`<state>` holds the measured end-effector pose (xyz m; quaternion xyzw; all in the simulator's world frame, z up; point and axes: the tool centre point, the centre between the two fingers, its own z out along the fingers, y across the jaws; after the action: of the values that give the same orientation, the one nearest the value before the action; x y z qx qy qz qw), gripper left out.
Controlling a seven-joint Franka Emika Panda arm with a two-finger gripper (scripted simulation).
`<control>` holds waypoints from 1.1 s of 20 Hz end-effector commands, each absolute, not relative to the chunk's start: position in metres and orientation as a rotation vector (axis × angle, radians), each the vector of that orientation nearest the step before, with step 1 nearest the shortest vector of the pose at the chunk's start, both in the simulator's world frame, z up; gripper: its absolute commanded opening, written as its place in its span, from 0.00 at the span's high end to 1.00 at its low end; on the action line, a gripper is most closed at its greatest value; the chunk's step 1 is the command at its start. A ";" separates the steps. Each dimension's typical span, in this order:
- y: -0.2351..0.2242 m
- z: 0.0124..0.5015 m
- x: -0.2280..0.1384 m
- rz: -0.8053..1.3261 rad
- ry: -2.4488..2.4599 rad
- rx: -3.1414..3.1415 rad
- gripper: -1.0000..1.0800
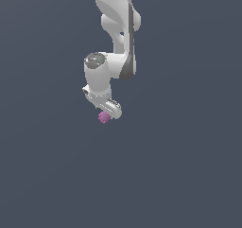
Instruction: Pick up the object and move it to a goal position.
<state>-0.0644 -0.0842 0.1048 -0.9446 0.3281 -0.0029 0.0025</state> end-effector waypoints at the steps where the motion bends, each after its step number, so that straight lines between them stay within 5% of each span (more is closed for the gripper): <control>1: -0.088 0.098 -0.071 -0.006 1.105 -2.937 0.04; 22: -0.093 0.053 -0.083 0.000 1.212 -2.899 0.04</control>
<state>-0.0822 -0.0934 0.0609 -0.9227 0.3856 0.0000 -0.0001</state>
